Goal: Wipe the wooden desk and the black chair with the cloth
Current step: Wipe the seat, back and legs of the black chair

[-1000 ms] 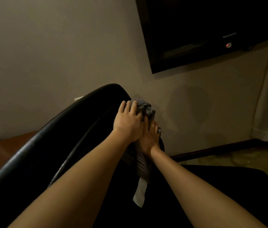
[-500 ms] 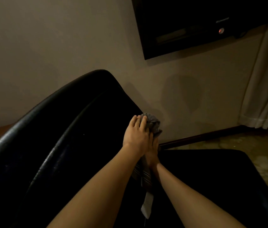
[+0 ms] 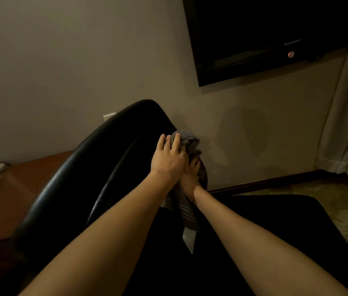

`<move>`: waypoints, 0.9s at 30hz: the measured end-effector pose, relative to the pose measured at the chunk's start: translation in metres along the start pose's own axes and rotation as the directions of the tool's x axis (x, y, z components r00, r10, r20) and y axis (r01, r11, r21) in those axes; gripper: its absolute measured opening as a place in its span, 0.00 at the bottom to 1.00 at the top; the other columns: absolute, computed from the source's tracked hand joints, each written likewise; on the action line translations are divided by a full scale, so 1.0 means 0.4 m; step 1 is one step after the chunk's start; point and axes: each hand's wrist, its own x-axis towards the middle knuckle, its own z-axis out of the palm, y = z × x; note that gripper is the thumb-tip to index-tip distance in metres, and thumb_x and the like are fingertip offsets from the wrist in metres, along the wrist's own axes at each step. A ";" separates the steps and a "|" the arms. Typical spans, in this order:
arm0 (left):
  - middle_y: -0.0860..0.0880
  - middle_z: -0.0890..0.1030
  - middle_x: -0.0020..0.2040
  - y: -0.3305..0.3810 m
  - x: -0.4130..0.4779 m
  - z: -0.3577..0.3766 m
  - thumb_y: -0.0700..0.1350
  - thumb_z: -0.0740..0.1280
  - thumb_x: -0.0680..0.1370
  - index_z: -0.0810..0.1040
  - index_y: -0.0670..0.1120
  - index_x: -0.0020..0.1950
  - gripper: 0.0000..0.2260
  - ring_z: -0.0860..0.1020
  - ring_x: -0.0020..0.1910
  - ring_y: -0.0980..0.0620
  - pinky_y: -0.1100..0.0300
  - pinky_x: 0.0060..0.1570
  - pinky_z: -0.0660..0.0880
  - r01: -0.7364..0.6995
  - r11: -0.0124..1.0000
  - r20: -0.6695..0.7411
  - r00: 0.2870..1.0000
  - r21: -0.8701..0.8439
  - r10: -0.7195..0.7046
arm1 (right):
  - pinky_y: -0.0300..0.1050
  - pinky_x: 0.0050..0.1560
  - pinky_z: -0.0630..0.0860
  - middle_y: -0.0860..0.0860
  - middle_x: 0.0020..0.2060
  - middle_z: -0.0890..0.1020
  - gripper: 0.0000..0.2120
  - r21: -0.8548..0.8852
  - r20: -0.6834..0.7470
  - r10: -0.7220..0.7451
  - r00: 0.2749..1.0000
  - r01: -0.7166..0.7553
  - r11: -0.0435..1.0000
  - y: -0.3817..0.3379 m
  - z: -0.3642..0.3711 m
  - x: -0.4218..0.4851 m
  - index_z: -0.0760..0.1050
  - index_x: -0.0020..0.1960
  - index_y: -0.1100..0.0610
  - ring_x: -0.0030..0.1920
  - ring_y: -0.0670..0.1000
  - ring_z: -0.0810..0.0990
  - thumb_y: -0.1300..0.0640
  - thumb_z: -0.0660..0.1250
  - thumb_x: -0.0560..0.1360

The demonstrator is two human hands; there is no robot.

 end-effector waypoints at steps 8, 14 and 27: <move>0.41 0.47 0.82 -0.152 -0.126 -0.089 0.49 0.53 0.85 0.56 0.47 0.81 0.24 0.49 0.80 0.37 0.39 0.77 0.41 0.096 0.992 -0.090 0.991 -0.077 -0.103 | 0.61 0.77 0.43 0.60 0.80 0.38 0.30 -0.074 0.012 -0.099 0.995 0.100 0.992 -0.190 0.019 -0.071 0.40 0.81 0.50 0.79 0.60 0.34 0.45 0.50 0.85; 0.40 0.51 0.82 -0.241 -0.248 -0.126 0.48 0.56 0.82 0.59 0.47 0.80 0.25 0.53 0.80 0.39 0.40 0.78 0.42 0.146 0.967 -0.091 0.982 -0.208 -0.168 | 0.60 0.76 0.35 0.55 0.81 0.39 0.29 -0.089 0.090 -0.192 0.977 0.199 0.976 -0.270 0.056 -0.153 0.42 0.82 0.46 0.78 0.60 0.31 0.41 0.47 0.84; 0.43 0.46 0.82 -0.140 -0.424 -0.115 0.54 0.50 0.83 0.54 0.50 0.82 0.27 0.43 0.81 0.41 0.41 0.78 0.40 0.074 0.995 -0.017 0.997 -0.067 -0.075 | 0.59 0.78 0.39 0.56 0.80 0.36 0.29 -0.009 0.106 -0.124 0.987 0.126 0.992 -0.184 0.068 -0.381 0.40 0.81 0.46 0.78 0.57 0.31 0.42 0.48 0.85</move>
